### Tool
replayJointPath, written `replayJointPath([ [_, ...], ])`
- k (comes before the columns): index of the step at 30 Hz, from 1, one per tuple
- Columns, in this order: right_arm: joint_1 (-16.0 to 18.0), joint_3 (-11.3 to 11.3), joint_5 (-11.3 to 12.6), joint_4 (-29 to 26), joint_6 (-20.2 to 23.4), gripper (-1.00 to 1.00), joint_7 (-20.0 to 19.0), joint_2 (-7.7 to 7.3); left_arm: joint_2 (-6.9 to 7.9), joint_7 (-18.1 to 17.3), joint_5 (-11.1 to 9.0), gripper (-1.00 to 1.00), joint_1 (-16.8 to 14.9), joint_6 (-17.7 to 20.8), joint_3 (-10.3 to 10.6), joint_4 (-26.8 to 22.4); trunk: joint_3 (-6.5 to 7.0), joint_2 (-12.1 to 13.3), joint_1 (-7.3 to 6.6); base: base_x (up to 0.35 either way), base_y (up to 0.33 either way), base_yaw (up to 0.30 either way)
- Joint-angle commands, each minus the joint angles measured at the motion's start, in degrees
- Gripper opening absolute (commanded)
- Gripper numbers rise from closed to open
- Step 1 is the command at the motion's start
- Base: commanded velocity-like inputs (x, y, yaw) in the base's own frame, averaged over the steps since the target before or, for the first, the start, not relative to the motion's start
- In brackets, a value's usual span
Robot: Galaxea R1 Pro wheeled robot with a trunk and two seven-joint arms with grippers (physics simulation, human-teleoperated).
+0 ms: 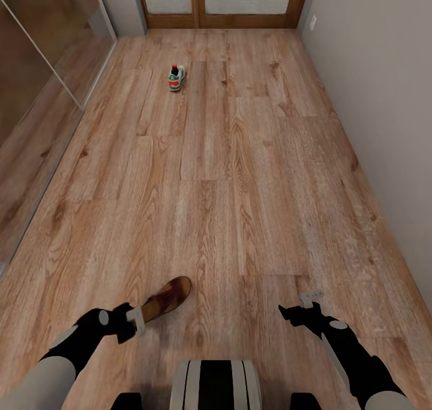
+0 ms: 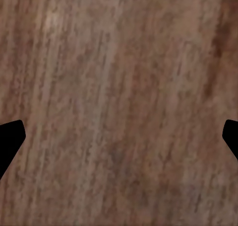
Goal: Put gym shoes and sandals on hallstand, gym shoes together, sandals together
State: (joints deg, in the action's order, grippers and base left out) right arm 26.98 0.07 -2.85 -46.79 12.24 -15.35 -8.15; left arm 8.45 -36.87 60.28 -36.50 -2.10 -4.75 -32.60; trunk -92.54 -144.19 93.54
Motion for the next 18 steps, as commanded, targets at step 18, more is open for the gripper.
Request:
replayJointPath([
  [18, -0.07, 0.02, -2.77, 1.28, -1.01, 1.00, -0.37, -0.02, -0.15, 2.78, -14.35, -1.00, 0.25, -0.26, -11.61, 0.39, -0.03, -0.01, -0.01, 0.001, 0.000, 0.000],
])
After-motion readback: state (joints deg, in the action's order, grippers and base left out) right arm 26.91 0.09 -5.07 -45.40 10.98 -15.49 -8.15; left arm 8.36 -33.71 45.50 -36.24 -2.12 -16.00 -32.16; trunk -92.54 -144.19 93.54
